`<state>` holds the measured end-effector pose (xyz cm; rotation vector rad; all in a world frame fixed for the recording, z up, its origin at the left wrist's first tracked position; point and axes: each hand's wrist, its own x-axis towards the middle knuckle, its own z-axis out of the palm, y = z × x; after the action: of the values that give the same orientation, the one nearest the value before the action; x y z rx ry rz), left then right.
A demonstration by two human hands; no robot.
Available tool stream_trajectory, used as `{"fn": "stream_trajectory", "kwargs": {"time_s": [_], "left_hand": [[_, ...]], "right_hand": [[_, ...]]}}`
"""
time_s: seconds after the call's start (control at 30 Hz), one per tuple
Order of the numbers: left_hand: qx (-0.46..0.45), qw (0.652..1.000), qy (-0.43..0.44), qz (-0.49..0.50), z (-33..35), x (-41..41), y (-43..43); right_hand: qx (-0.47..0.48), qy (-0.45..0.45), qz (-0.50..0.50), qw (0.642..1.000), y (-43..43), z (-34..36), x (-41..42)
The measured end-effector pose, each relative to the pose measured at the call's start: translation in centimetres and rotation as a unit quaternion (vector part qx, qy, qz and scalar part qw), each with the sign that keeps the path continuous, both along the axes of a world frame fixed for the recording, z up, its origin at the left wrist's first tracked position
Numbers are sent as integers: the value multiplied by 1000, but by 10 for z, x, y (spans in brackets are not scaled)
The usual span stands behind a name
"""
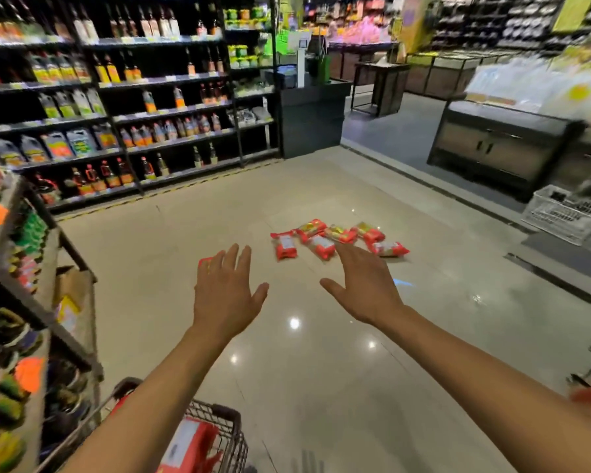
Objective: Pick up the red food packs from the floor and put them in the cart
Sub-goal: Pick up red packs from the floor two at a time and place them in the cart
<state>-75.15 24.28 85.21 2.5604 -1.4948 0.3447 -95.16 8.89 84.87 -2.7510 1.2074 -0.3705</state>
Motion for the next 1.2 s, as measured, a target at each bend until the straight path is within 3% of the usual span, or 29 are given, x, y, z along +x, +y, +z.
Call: {"fn": "stream_trajectory", "kwargs": {"time_s": [0.77,1.2], "left_hand": [[79,994,-6,78,-5,14,-190],[72,991,0,109,-25,170,-286]], "right_hand": [[129,-21,101,986,-213,-31,60],[113,18,143,983,-310,-38,218]]}}
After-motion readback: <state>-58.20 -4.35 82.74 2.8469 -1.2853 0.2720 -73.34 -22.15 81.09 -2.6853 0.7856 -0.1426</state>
